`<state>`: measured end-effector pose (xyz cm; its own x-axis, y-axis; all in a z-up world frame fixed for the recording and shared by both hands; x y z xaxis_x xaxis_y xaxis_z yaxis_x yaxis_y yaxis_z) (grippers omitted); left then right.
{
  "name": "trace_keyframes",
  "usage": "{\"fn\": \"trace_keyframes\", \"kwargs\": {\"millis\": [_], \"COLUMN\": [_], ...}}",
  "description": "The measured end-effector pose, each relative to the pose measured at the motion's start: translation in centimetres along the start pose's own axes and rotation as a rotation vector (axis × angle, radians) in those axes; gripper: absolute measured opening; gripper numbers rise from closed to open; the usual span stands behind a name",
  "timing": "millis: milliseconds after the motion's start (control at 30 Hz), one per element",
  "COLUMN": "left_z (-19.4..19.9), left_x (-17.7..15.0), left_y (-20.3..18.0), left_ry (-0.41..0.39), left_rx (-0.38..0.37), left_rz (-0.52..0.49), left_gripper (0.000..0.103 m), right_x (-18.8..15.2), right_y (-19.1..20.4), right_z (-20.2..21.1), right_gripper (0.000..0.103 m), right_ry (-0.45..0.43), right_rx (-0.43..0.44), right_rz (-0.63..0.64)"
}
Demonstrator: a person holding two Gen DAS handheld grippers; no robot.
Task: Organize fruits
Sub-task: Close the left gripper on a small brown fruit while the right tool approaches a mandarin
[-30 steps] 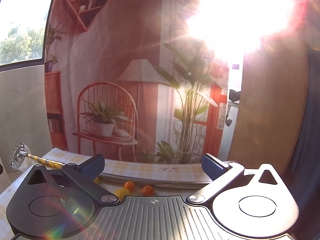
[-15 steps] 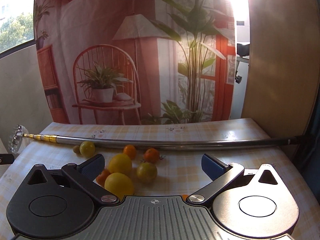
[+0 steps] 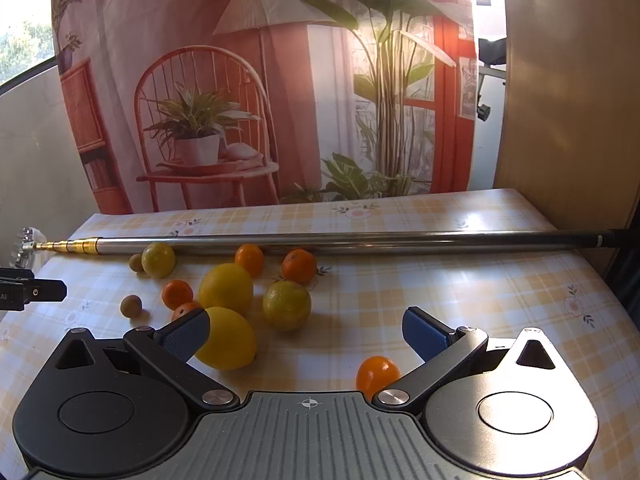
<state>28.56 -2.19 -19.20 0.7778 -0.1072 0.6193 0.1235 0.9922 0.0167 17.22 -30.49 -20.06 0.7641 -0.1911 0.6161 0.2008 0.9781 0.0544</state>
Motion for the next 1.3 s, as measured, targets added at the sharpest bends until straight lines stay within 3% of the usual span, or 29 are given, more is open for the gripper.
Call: {"fn": "trace_keyframes", "kwargs": {"millis": [167,233,300,533,800,1067,1167,1300], "left_z": [-2.4,-3.4,-4.5,-7.5,-10.4,-11.8,-11.8,-11.2], "left_x": [1.0,1.2,1.3,1.1,0.6,0.7,0.8,0.5], "left_y": [-0.9,-1.2,-1.5,-2.8,-2.2,-2.7,-2.5,-2.0], "left_ry": [0.024,0.038,0.052,0.110,0.174,0.187,0.183,0.184], "left_rx": [-0.041,-0.059,-0.071,-0.088,-0.127,-0.125,-0.105,-0.098], "left_rz": [-0.035,-0.043,-0.054,-0.104,-0.027,-0.040,-0.043,-0.020], "left_gripper": [0.060,0.048,0.045,0.043,0.043,0.041,0.027,0.027], "right_x": [0.1,0.1,0.1,0.0,-0.4,-0.8,-1.0,-1.3], "right_y": [-0.5,-0.9,-1.1,-1.3,-2.1,-1.9,-2.0,-2.1], "right_z": [-1.0,-1.3,-1.6,-2.6,-3.9,-4.7,-4.8,-4.9], "right_gripper": [0.102,0.102,0.102,0.102,0.102,0.101,0.101,0.102], "right_ry": [0.018,0.025,0.033,0.050,0.080,0.096,0.101,0.107], "right_rx": [0.002,-0.004,-0.004,0.005,0.005,0.018,0.022,0.024], "right_rz": [-0.021,-0.031,-0.039,-0.040,-0.069,-0.074,-0.085,-0.096]}}
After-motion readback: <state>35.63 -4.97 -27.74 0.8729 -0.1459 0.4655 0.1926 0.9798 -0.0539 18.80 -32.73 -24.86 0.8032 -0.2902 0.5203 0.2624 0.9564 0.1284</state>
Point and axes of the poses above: each gripper's, at about its wrist camera, not at the fingertips, and z roughly against the way its jaws point, y to its left, x to its top, the point moved 9 cm from there along -z, roughly the way its jaws point, and after that the axes turned 10 degrees about y, right-handed, at the moved point
